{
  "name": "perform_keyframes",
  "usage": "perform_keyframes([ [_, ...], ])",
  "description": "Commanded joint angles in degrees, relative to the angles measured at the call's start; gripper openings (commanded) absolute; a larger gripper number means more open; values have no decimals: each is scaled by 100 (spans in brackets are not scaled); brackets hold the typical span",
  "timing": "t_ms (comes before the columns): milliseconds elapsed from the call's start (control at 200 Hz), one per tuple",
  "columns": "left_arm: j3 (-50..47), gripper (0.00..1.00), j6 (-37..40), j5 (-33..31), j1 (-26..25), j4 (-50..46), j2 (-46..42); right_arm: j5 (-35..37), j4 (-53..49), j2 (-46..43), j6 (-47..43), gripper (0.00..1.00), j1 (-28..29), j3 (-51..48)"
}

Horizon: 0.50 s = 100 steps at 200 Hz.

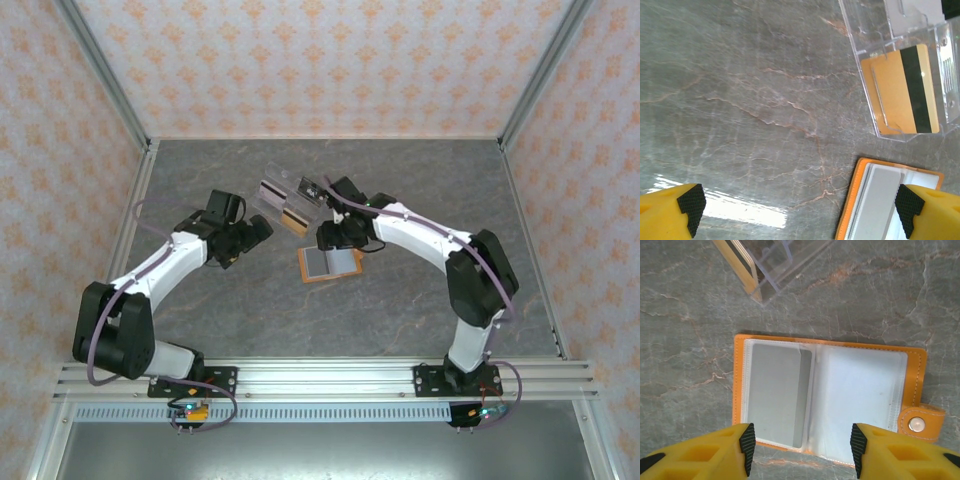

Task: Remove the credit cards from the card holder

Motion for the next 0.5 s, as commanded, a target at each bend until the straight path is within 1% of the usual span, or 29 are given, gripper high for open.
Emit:
perform_keyframes([
  [0, 271, 100, -71, 75, -222, 214, 229, -27, -26, 253, 108, 55, 29, -91],
  [140, 303, 100, -229, 120, -449, 467, 454, -47, -134, 549, -63, 55, 60, 20],
  [245, 279, 100, -352, 36, -575, 586, 522, -109, -244, 785, -193, 54, 76, 134],
  [495, 70, 100, -774, -17, -696, 992, 584, 216, -232, 876, -504, 54, 123, 98],
])
